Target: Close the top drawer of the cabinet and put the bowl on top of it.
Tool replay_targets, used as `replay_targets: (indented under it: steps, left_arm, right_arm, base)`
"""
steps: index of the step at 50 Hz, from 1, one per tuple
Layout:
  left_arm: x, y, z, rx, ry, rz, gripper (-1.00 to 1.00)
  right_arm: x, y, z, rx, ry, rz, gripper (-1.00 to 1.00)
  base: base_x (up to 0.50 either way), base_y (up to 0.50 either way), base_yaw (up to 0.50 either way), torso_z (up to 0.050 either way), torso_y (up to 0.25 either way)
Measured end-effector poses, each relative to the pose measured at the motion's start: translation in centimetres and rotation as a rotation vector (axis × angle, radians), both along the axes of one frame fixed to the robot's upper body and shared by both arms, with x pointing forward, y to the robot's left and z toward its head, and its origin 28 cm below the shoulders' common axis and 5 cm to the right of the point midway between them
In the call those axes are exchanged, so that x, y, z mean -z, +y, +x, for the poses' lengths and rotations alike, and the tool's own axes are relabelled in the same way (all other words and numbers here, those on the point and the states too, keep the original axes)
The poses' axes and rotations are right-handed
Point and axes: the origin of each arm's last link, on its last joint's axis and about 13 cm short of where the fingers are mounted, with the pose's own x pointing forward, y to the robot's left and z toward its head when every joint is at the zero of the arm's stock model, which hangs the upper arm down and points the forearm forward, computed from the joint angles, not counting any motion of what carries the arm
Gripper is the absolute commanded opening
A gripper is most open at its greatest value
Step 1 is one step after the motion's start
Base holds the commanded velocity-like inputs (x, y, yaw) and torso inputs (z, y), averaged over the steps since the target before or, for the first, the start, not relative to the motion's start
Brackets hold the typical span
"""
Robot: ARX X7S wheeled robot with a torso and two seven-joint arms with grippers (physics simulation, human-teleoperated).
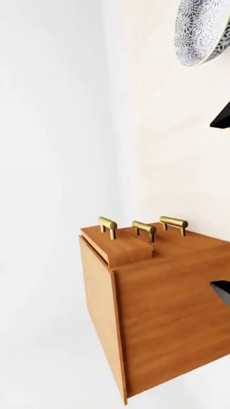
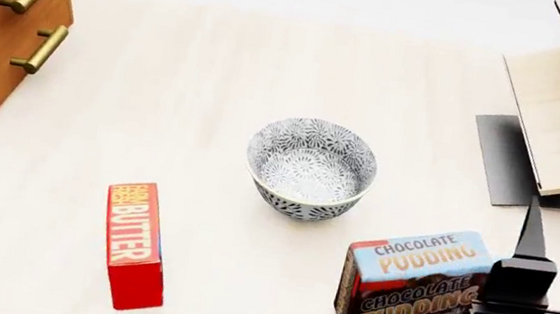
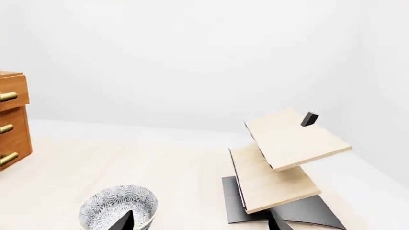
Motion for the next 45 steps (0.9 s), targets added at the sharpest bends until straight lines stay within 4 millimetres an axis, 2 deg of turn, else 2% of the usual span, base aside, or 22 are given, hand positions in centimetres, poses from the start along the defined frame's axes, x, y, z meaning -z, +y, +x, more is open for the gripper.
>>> replay_targets:
  steps: [11,36,45]
  left_arm:
    - [-0.7,0.4,-1.0,0.002,-0.011,0.013,1.00]
    - [-1.0,1.0,-1.4,-0.011,-0.012,0.027,1.00]
    - [-1.0,1.0,-1.5,-0.011,-0.012,0.033,1.00]
  right_arm:
    - [-0.5,-0.8,-0.8,0.029,-0.019,-0.011,1.00]
    - [-0.8,-1.1,-1.1,0.049,-0.035,-0.011,1.00]
    - [-0.7,-1.1,-1.3,0.049,-0.048,-0.012,1.00]
  base:
    - [0.00,0.00,0.00,0.000,0.000]
    - [0.00,0.00,0.00,0.000,0.000]
    - [0.45,0.00,0.00,0.000,0.000]
